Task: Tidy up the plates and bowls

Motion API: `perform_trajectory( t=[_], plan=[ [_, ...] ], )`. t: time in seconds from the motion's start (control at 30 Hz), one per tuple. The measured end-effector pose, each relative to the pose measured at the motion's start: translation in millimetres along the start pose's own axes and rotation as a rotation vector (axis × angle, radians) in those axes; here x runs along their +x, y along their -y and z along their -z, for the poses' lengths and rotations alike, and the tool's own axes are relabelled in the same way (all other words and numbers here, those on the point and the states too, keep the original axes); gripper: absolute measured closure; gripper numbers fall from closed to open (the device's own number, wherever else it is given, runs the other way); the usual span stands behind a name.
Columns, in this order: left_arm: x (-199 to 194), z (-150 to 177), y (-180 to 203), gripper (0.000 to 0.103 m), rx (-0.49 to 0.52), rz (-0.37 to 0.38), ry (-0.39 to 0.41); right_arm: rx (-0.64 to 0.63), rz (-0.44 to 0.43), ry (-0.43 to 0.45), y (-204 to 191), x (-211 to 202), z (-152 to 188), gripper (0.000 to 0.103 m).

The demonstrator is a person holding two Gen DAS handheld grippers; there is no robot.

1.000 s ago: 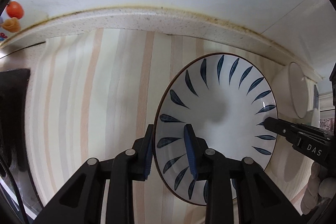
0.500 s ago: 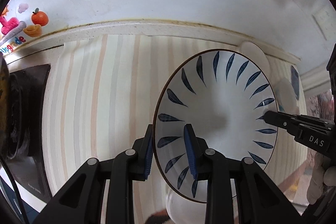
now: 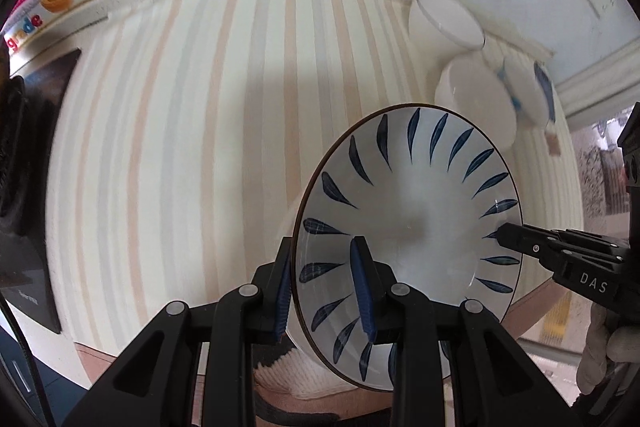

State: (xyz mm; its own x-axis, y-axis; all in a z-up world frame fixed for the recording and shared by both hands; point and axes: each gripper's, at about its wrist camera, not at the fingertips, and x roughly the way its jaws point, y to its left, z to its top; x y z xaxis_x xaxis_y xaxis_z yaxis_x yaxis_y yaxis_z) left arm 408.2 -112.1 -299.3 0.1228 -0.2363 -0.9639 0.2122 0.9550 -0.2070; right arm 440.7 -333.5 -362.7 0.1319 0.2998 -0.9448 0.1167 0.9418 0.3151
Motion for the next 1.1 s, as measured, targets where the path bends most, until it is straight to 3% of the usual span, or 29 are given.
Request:
perform_trajectory(
  t=[0.3,0.57,1.1],
  plan=[
    [32.3,12.3,11.8,0.078,0.023,-0.038,-0.045,0.041,0.013,-0.055,29.3,37.3,41.2,0.092],
    [39.1,10.5,13.8,0.078,0.039,-0.064,-0.063,0.048,0.008,-0.07,41.8,49.3,49.5,0.092],
    [41.0,7.1,8.2,0.078,0.041,-0.024,-0.076,0.067,0.011,-0.093,29.8,55.6,43.7,0.089]
  ],
)
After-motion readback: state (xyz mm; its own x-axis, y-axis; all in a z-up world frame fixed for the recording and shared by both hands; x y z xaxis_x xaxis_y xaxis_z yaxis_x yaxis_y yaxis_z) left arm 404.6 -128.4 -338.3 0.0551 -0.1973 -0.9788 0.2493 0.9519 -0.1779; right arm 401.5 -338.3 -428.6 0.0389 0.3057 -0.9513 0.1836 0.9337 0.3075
